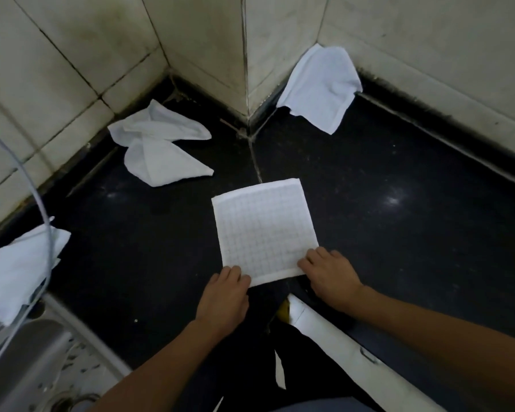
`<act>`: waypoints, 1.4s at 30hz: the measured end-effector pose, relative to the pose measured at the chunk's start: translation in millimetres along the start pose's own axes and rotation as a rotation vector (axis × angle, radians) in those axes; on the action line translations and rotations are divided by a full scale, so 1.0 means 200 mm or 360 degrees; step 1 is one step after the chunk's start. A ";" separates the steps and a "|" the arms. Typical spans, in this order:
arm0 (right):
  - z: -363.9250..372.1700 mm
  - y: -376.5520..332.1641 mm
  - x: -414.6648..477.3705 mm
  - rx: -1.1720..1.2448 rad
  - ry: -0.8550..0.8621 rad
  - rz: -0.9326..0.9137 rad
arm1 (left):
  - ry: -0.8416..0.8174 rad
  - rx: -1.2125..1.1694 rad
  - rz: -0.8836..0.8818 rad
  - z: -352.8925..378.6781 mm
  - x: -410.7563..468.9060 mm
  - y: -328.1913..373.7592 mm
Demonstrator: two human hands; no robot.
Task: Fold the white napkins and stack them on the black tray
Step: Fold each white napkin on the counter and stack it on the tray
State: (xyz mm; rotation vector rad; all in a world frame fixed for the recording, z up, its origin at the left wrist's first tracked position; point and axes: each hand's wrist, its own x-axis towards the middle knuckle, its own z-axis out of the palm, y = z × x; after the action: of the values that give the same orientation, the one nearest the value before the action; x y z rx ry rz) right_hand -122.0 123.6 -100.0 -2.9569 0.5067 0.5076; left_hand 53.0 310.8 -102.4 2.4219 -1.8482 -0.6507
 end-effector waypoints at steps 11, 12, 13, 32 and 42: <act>0.02 0.04 -0.07 0.0009 0.0123 -0.0160 | -0.0176 0.0065 0.0089 0.00 0.00 -0.04; 0.02 0.04 -0.09 0.0062 0.0046 -0.0191 | -0.0217 -0.0046 0.0118 0.00 -0.02 -0.04; 0.02 0.04 -0.10 0.0132 -0.0050 -0.0208 | -0.0259 -0.0111 0.0105 0.00 -0.03 -0.05; -0.24 0.36 0.46 0.0961 -0.0068 0.0854 | 0.0100 -0.0822 -0.0723 -0.34 0.58 -0.34; -0.21 0.31 0.40 0.0429 0.0310 0.0471 | 0.0255 -0.0281 -0.0448 -0.30 0.53 -0.26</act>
State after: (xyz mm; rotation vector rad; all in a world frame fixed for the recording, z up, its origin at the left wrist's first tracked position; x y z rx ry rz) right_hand -59.4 34.8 -89.3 -2.6960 0.9597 0.1555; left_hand 142.7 213.7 -94.3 2.5513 -1.3459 -0.5833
